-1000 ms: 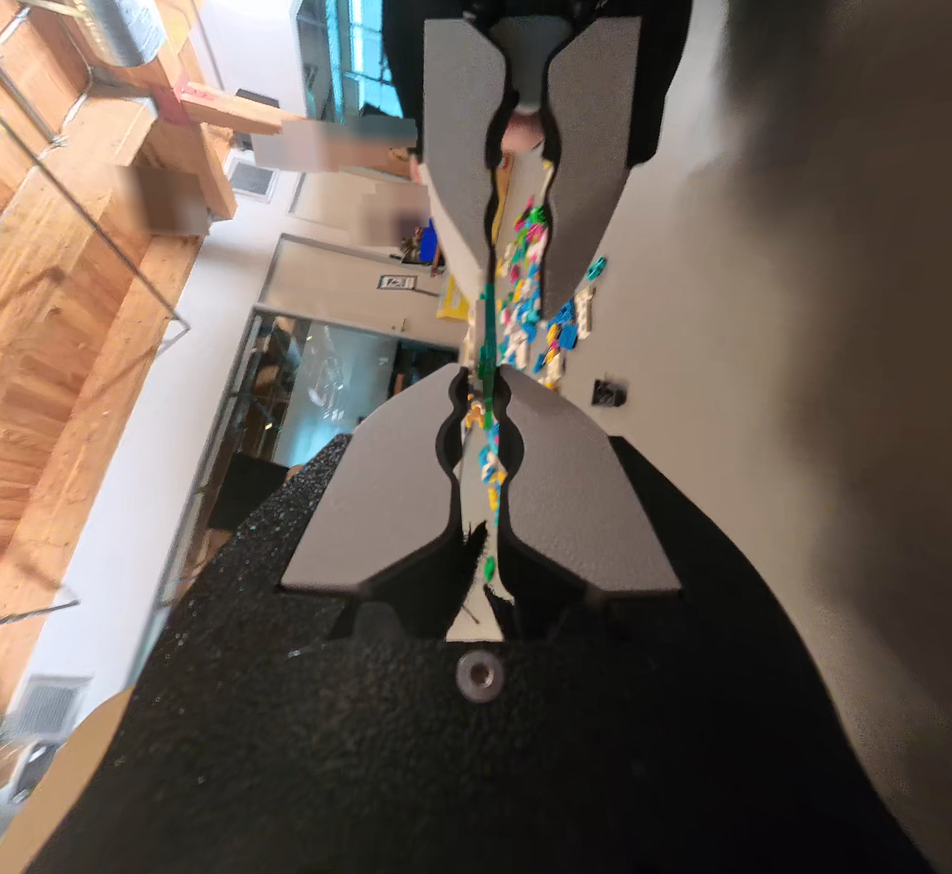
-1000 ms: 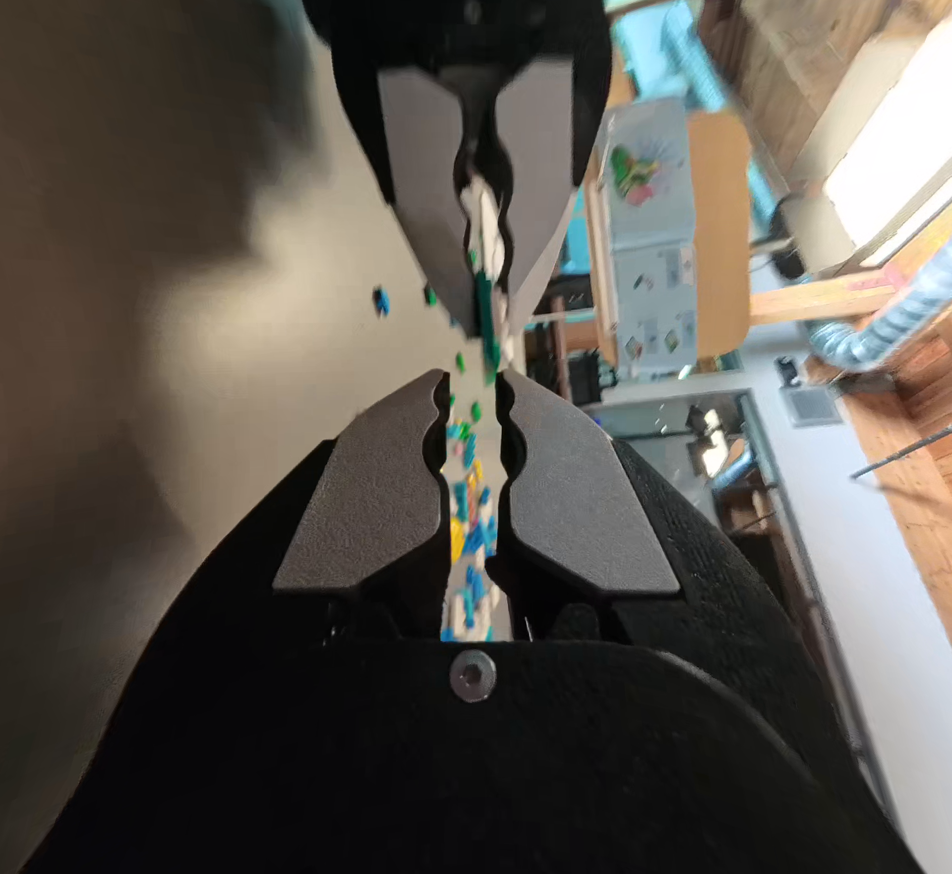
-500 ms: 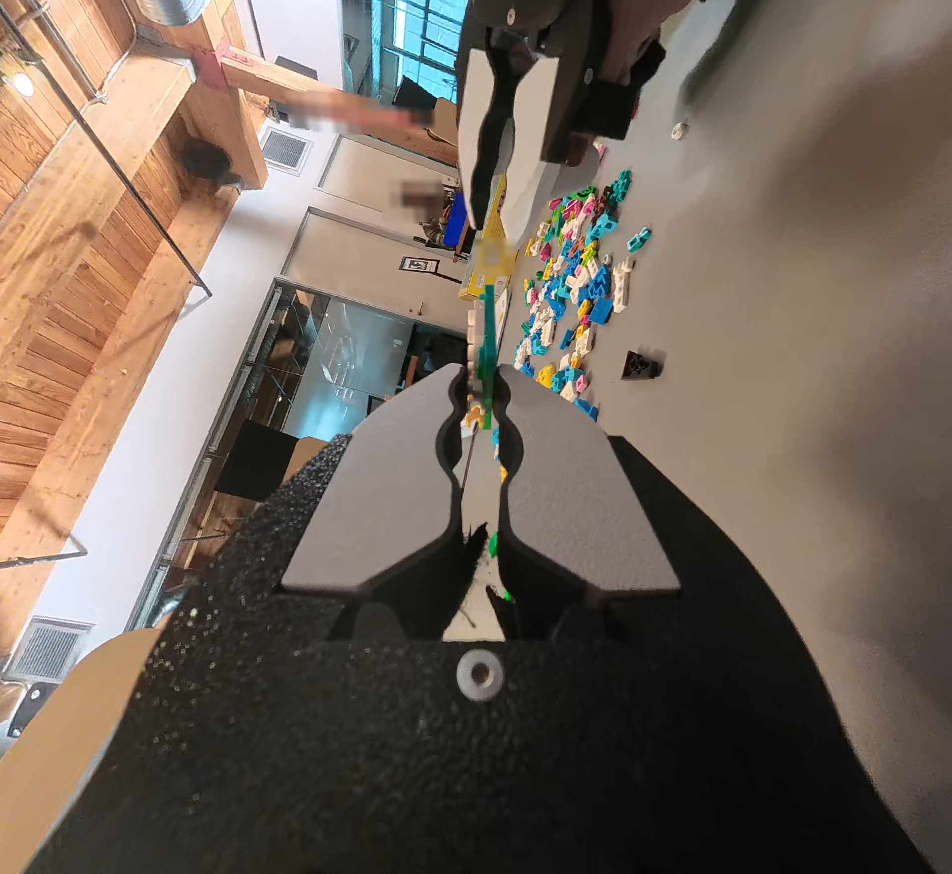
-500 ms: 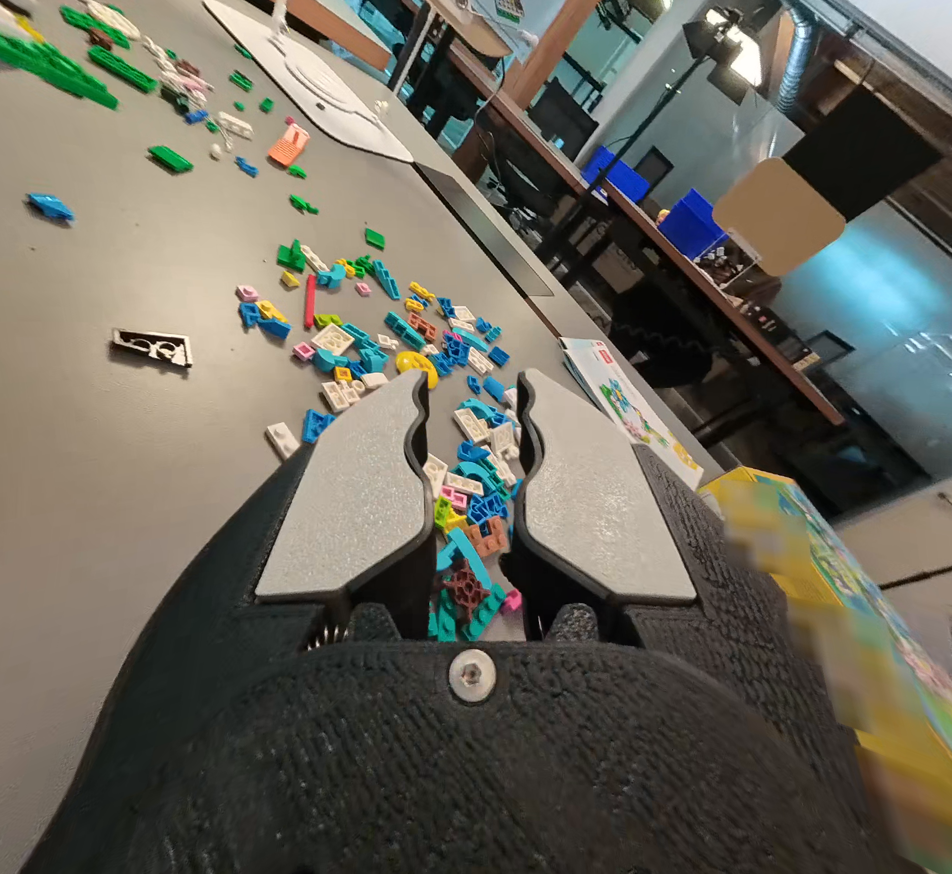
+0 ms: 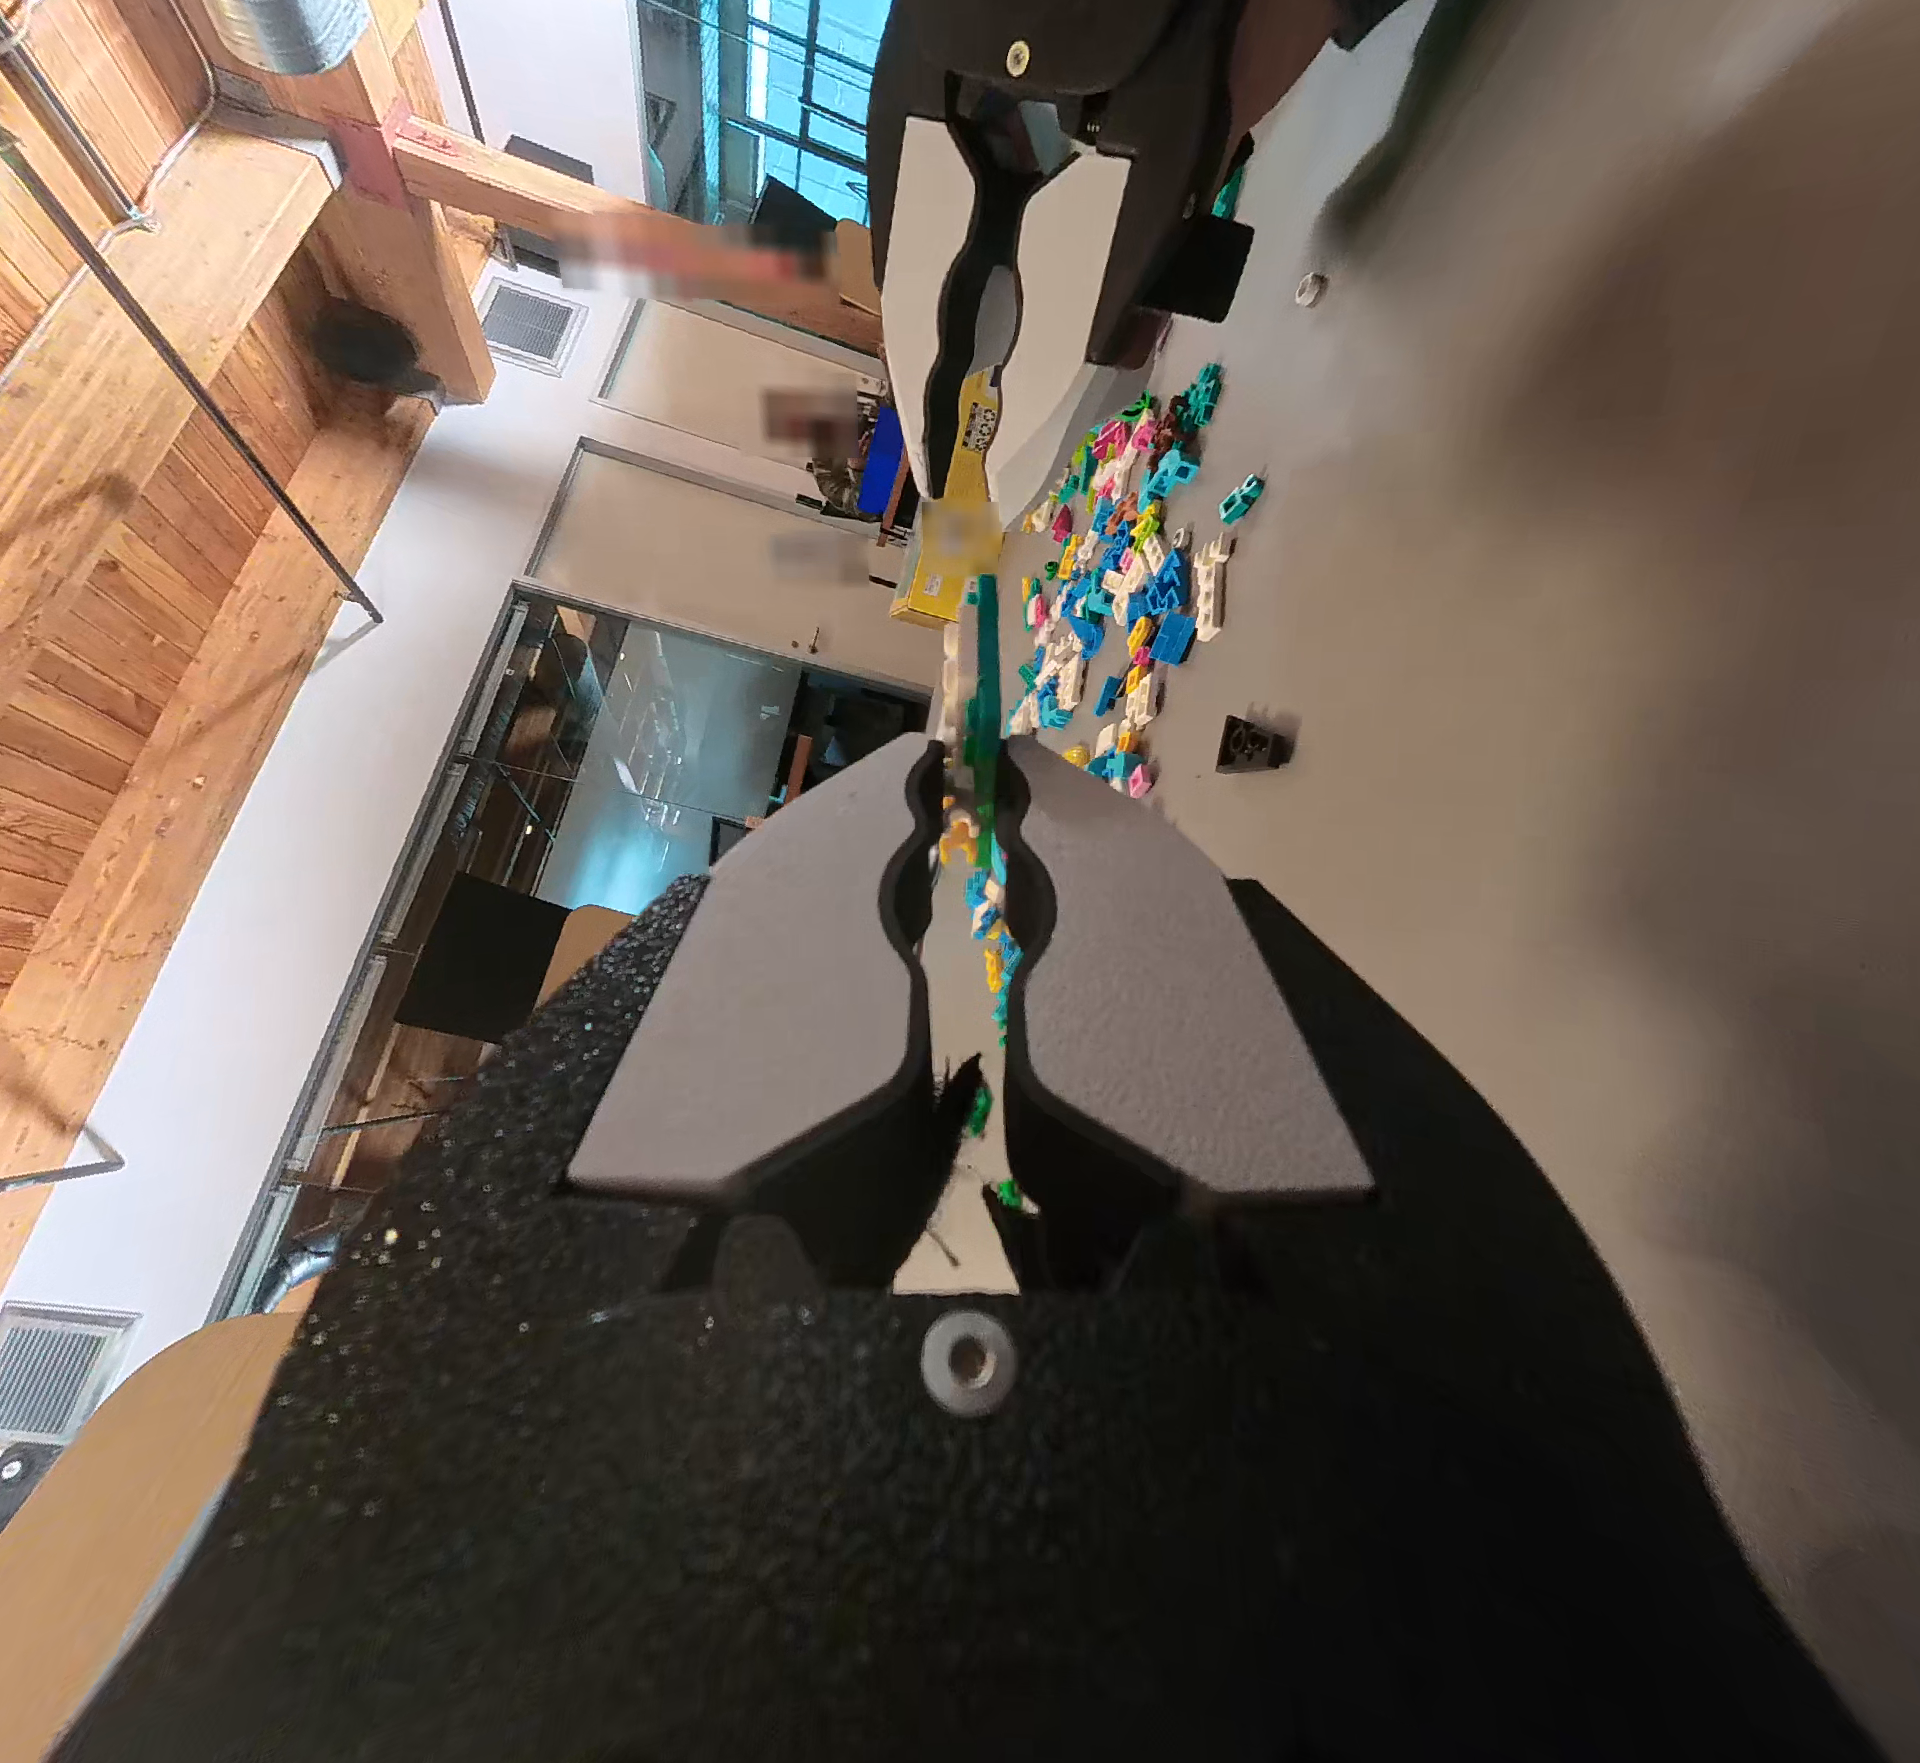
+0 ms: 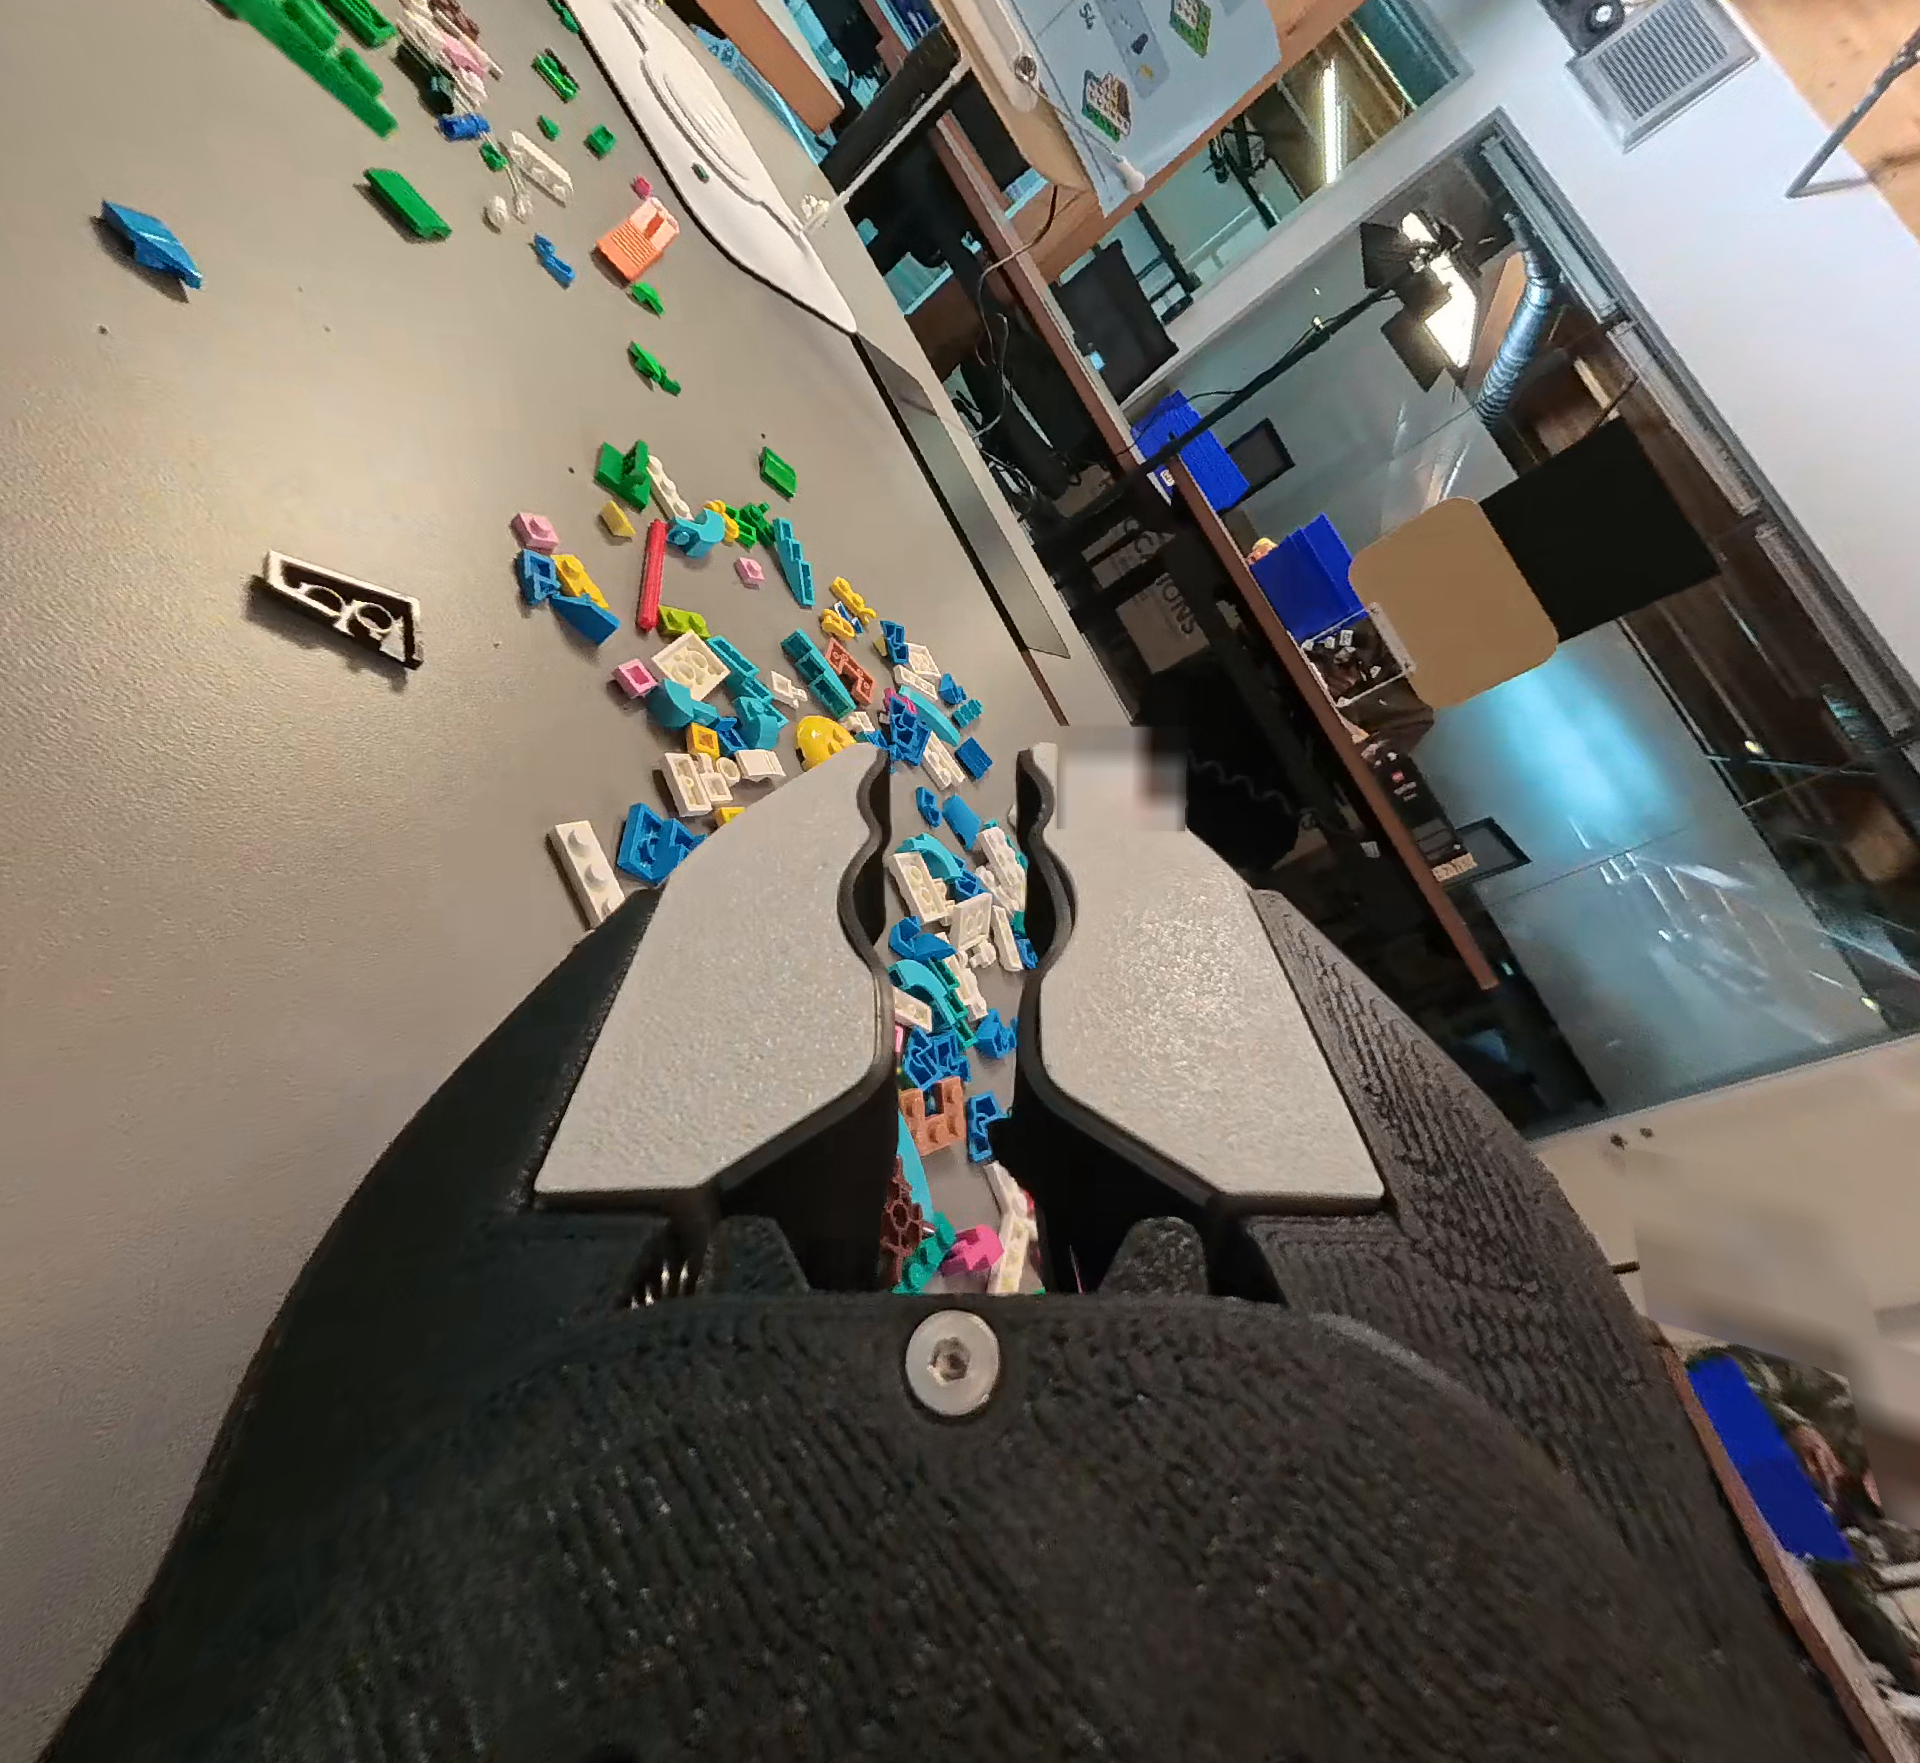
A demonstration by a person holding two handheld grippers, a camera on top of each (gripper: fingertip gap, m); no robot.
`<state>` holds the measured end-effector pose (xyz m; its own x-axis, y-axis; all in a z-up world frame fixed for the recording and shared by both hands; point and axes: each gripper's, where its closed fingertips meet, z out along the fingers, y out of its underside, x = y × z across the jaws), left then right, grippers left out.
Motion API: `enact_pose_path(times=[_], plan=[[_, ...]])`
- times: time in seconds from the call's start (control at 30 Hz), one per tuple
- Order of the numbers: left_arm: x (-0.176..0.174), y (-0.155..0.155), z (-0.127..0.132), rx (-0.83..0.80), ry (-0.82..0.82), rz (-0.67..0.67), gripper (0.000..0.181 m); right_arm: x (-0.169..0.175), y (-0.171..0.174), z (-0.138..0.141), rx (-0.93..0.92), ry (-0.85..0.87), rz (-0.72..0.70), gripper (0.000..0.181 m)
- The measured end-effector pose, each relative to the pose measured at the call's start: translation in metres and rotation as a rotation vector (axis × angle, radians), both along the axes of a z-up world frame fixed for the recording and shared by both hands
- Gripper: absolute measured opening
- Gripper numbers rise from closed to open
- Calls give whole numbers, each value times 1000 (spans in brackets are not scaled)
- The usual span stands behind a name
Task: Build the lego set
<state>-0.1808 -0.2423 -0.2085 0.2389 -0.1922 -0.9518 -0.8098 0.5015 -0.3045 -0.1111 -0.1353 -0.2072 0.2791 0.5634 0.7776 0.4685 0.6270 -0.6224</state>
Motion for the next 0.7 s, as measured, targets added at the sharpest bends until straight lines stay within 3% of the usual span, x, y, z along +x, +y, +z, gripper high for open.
enact_pose_path(times=[0.7], plan=[[-4, 3, -3, 99, 106, 43, 8, -4, -5, -6, 38, -57, 20, 8]])
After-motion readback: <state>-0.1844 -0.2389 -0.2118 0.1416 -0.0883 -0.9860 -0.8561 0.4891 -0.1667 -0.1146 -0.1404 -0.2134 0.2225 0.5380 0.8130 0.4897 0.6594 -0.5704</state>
